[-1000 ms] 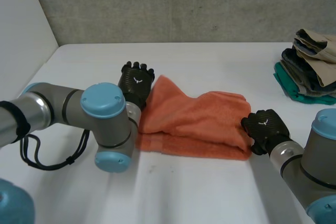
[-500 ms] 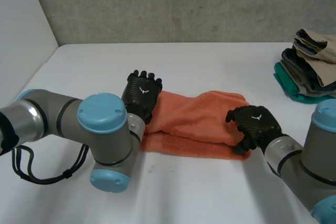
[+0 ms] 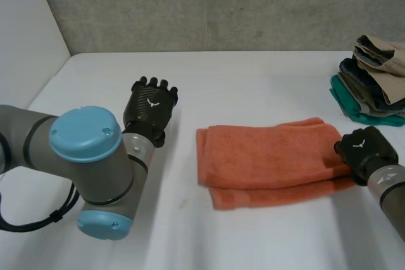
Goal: Fold the laundry.
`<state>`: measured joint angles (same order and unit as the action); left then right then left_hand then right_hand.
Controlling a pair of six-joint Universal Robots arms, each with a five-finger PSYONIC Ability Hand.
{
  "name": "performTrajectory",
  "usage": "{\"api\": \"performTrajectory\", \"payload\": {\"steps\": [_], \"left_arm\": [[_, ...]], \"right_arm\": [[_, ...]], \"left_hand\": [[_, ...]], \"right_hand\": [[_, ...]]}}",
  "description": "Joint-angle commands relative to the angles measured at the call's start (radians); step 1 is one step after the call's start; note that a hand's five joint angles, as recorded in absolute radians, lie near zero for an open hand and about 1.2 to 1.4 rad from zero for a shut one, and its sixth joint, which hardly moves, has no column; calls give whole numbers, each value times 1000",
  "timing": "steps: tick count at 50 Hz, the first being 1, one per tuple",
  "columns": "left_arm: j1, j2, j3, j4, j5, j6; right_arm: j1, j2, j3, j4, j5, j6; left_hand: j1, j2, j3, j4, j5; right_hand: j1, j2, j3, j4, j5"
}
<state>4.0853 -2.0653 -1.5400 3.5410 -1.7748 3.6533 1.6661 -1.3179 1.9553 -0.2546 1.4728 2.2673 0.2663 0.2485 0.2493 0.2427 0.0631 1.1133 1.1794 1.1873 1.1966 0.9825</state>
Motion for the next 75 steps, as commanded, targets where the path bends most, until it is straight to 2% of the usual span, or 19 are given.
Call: {"api": "performTrajectory", "payload": {"steps": [1, 6, 8, 12, 14, 15, 17, 18, 22, 25, 27, 32, 40, 45, 52, 59, 64, 68, 75], "left_arm": [[6, 40, -29, -1, 0, -21], [12, 53, -40, -1, -2, -50], [13, 56, -43, -1, -2, -58], [13, 57, -43, 1, -3, -79], [12, 57, -34, 1, -3, -94], [12, 56, -28, -1, -5, -102], [9, 56, -20, 1, -5, -120], [4, 56, -9, 1, -3, -140], [-16, 56, 35, -2, -6, -209], [-48, 48, 75, -8, -2, -278], [-65, 45, 93, -8, 6, -306], [-117, 5, 147, -17, 66, -355], [-207, -192, 305, -173, 98, -360], [-210, -260, 334, -300, 38, -352], [-201, -277, 321, -366, -25, -329], [-187, -233, 308, -396, -17, -302], [-180, -104, 311, -373, -11, -303], [-160, -18, 310, -327, 58, -302], [-106, 53, 314, -310, 354, -314]], "right_arm": [[196, 5, -127, -55, -15, -54], [380, 28, -148, -167, -97, -57], [488, 73, -138, -221, -187, -69], [572, 159, -122, -249, -259, -71], [577, 184, -133, -249, -246, -60], [575, 193, -141, -242, -224, -46], [572, 192, -142, -236, -188, -25], [575, 190, -142, -233, -171, -6], [554, 126, -130, -219, -128, 187], [460, -24, -113, -172, -127, 473], [390, -87, -118, -125, -143, 680], [249, -130, -157, 21, -206, 910], [156, 66, -301, 199, -253, 825], [167, 254, -424, 296, -273, 763], [185, 402, -481, 333, -264, 654], [191, 320, -467, 324, -194, 526], [196, 215, -415, 269, -166, 502], [228, 66, -303, 169, -167, 469], [348, -14, -78, -20, -164, 402]], "left_hand": [[-44, -26, -27, -20, -15], [-50, -32, -33, -26, -21], [-53, -35, -36, -29, -24], [-53, -35, -36, -29, -24], [-53, -35, -36, -29, -24], [-53, -35, -36, -29, -24], [-50, -32, -33, -26, -21], [-47, -29, -30, -23, -18], [-35, -17, -18, -12, -7], [-26, -9, -9, -3, 2], [-21, -3, -4, 3, 8], [6, 24, 23, 29, 34], [29, 47, 46, 53, 58], [24, 41, 41, 47, 52], [24, 41, 41, 47, 52], [6, 24, 23, 30, 35], [-12, 6, 5, 12, 17], [-12, 6, 5, 12, 17], [9, 27, 26, 32, 38]], "right_hand": [[283, 217, 209, 200, 239], [283, 217, 209, 200, 239], [283, 217, 209, 200, 239], [283, 217, 209, 200, 239], [252, 186, 178, 169, 208], [-298, -364, -372, -381, -341], [-939, -1005, -1013, -1022, -982], [-939, -1005, -1013, -1022, -982], [-939, -1005, -1013, -1022, -982], [-939, -1005, -1013, -1022, -982], [-939, -1005, -1013, -1022, -982], [-939, -1005, -1013, -1022, -982], [-939, -1005, -1013, -1022, -982], [-939, -1005, -1013, -1022, -982], [-939, -1005, -1013, -1022, -982], [-939, -1005, -1013, -1022, -982], [-939, -1005, -1013, -1022, -982], [-939, -1005, -1013, -1022, -982], [-939, -1005, -1013, -1022, -982]]}}
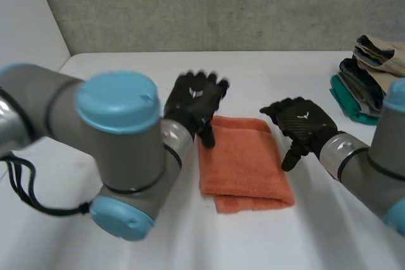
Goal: Fold the laundry.
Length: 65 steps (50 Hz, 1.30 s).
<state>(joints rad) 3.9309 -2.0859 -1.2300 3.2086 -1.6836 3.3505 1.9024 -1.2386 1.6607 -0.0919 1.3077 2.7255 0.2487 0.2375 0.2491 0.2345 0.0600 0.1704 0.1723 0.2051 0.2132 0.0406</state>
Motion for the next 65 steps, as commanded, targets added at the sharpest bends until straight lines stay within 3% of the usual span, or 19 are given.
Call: {"api": "performTrajectory", "payload": {"steps": [1, 9, 22, 26, 29, 30, 33, 34, 35, 40, 50, 55, 61, 65], "left_arm": [[57, 82, 6, 19, 331, -20], [68, 113, 23, -61, 522, -69], [74, 96, 27, -59, 527, -78], [74, 95, 27, -59, 519, -89], [76, 96, 27, -58, 515, -91], [76, 96, 29, -58, 516, -91], [80, 102, 30, -56, 516, -91], [84, 104, 30, -55, 516, -92], [85, 106, 30, -53, 515, -94], [96, 115, 37, -26, 513, -132], [111, 211, 35, -4, 509, -144], [108, 224, 34, 10, 499, -157], [105, 227, 26, 13, 501, -177], [99, 227, 20, 13, 502, -175]], "right_arm": [[121, -90, 237, -195, 1, -56], [162, -58, 367, -348, -8, -52], [144, 100, 338, -517, 12, -64], [144, 133, 312, -558, 18, -64], [144, 139, 286, -574, 21, -55], [144, 139, 268, -580, 13, -46], [144, 143, 226, -580, 19, -43], [142, 159, 190, -569, 15, -40], [142, 174, 170, -569, 16, -38], [133, 203, 41, -571, 24, 5], [-19, 153, -321, -555, 15, 154], [-175, 136, -516, -569, -7, 244], [-390, 203, -667, -607, -64, 424], [-505, 320, -745, -655, -128, 528]], "left_hand": [[29, 41, 29, 44, 44], [29, 41, 29, 44, 44], [35, 47, 35, 49, 49], [38, 49, 38, 52, 52], [44, 55, 44, 58, 58], [53, 64, 52, 67, 67], [73, 85, 73, 88, 88], [73, 85, 73, 88, 88], [71, 82, 70, 85, 85], [79, 91, 79, 93, 93], [82, 93, 82, 96, 96], [79, 91, 79, 94, 93], [82, 93, 82, 96, 96], [85, 96, 85, 99, 99]], "right_hand": [[4, 2, -31, -39, -41], [4, 2, -31, -39, -41], [4, 2, -31, -39, -41], [158, 156, 123, 115, 113], [415, 414, 381, 373, 371], [600, 598, 565, 557, 555], [710, 708, 675, 667, 665], [1123, 1121, 1088, 1080, 1078], [1225, 1223, 1190, 1182, 1180], [1226, 1224, 1191, 1183, 1181], [1226, 1224, 1191, 1183, 1181], [1226, 1224, 1191, 1183, 1181], [1226, 1224, 1191, 1183, 1181], [1226, 1224, 1191, 1183, 1181]]}}
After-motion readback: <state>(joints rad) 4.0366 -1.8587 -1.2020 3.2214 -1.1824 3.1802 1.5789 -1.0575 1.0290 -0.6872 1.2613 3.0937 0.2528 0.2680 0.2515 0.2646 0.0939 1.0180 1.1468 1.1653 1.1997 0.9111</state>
